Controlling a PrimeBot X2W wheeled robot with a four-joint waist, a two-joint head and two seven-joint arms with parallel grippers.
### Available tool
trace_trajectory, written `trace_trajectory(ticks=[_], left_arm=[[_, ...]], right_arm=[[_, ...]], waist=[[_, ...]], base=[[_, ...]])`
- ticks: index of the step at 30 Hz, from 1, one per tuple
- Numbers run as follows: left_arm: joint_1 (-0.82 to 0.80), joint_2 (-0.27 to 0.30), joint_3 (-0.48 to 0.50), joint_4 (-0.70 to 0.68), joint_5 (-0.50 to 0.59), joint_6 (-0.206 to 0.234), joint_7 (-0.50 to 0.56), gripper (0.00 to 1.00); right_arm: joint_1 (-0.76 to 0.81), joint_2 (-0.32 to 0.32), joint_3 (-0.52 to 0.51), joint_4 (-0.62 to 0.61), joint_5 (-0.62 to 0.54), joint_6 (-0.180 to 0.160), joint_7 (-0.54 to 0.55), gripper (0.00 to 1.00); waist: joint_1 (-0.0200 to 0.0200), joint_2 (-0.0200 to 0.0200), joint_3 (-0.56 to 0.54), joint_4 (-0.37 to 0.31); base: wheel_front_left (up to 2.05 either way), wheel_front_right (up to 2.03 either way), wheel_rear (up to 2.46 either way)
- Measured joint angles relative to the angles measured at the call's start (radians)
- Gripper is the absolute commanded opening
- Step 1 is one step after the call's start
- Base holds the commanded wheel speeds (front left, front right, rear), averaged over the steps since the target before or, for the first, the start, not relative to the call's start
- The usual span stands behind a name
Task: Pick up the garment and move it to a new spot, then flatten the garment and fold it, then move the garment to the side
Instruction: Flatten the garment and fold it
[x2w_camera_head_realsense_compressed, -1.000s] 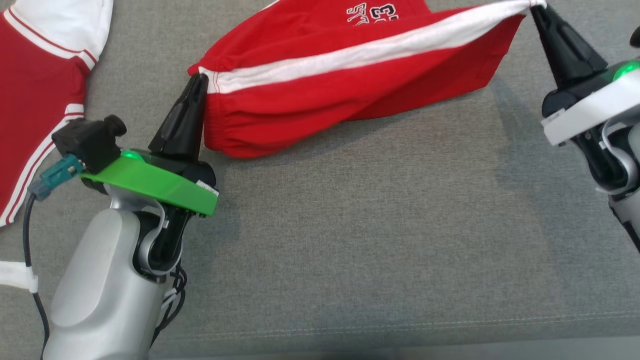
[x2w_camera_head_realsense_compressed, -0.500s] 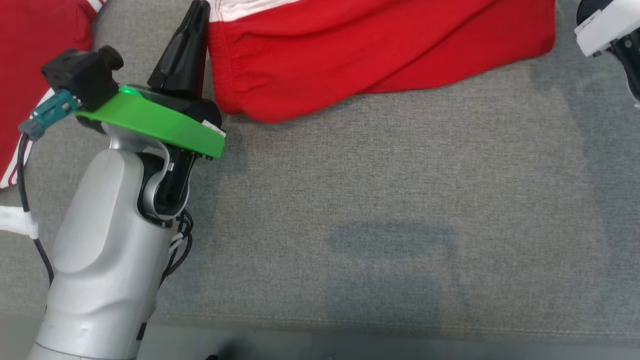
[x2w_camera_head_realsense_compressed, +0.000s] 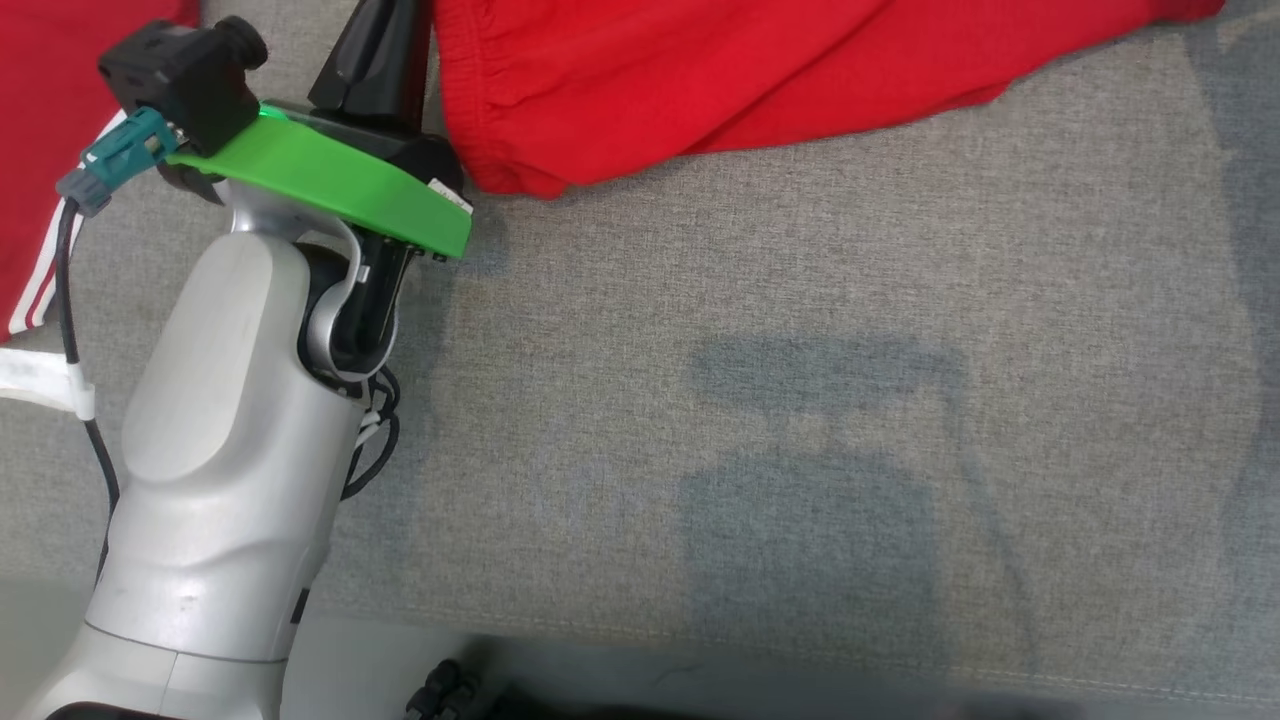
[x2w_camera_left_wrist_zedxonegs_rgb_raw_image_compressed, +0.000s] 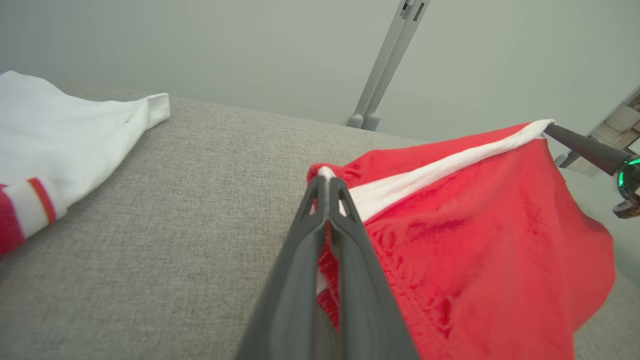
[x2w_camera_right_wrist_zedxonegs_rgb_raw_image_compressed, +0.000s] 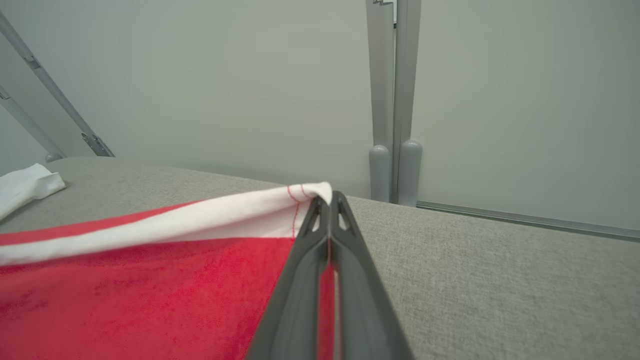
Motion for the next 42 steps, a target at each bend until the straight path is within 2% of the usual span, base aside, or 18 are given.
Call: trace_trajectory(ticks=[4,13,14,15,16,17,18,19,20,31,35,42], left_arm=[[-0.031,-0.014,-0.010,0.003,0.010,0.000,-0.015,0.00],[-0.058,-0.019,-0.032,0.042,0.010,0.000,-0.031,0.00],[-0.058,-0.019,-0.033,0.047,0.010,0.000,-0.032,0.00],[-0.060,-0.020,-0.034,0.053,0.010,0.000,-0.032,0.00],[-0.064,-0.020,-0.035,0.061,0.010,0.000,-0.032,0.00],[-0.067,-0.021,-0.036,0.070,0.010,-0.001,-0.032,0.15],[-0.069,-0.023,-0.038,0.080,0.010,-0.001,-0.038,0.43],[-0.069,-0.025,-0.038,0.089,0.010,-0.001,-0.040,0.96],[-0.069,-0.026,-0.039,0.100,0.010,-0.001,-0.041,1.00],[-0.072,-0.027,-0.053,0.164,0.026,-0.001,-0.053,1.00],[-0.072,-0.026,-0.053,0.172,0.048,-0.001,-0.058,1.00],[-0.064,0.007,-0.042,0.182,0.078,-0.001,-0.062,1.00]], right_arm=[[-0.033,0.003,-0.020,0.038,-0.002,-0.025,-0.030,0.00],[-0.074,0.028,0.028,0.141,-0.054,-0.025,-0.035,0.00],[-0.077,0.031,0.030,0.150,-0.054,-0.024,-0.035,0.10],[-0.080,0.034,0.031,0.159,-0.055,-0.024,-0.035,0.25],[-0.082,0.036,0.034,0.168,-0.055,-0.024,-0.035,0.45],[-0.086,0.039,0.035,0.177,-0.057,-0.024,-0.038,0.85],[-0.089,0.043,0.038,0.188,-0.058,-0.024,-0.043,1.00],[-0.091,0.048,0.040,0.196,-0.060,-0.023,-0.050,1.00],[-0.094,0.054,0.043,0.202,-0.061,-0.022,-0.056,1.00],[-0.095,0.095,0.058,0.287,-0.059,0.009,-0.127,1.00],[-0.090,0.104,0.053,0.314,-0.050,0.011,-0.156,1.00],[-0.020,0.133,0.040,0.342,-0.021,0.021,-0.182,1.00]], waist=[[0.0000,0.0000,0.013,0.011],[0.0000,0.0000,0.034,0.037],[0.0000,0.0000,0.034,0.039],[0.0000,0.0000,0.035,0.040],[0.0000,0.0000,0.034,0.042],[0.0000,0.0000,0.034,0.043],[0.0000,0.0000,0.032,0.043],[0.0000,0.0000,0.029,0.044],[0.0000,0.0000,0.026,0.044],[-0.0001,0.0000,-0.019,0.028],[-0.0001,0.0000,-0.047,0.018],[-0.0001,0.0000,-0.114,-0.002]], base=[[0.00,0.00,0.00],[0.00,0.00,0.00],[0.00,0.00,0.00],[0.00,0.00,0.00],[0.00,0.00,0.00],[0.00,0.00,0.00],[0.00,0.00,0.00],[0.00,0.00,0.00],[0.00,0.00,0.00],[0.00,0.00,0.00],[0.00,0.00,0.00],[0.00,0.00,0.00]])
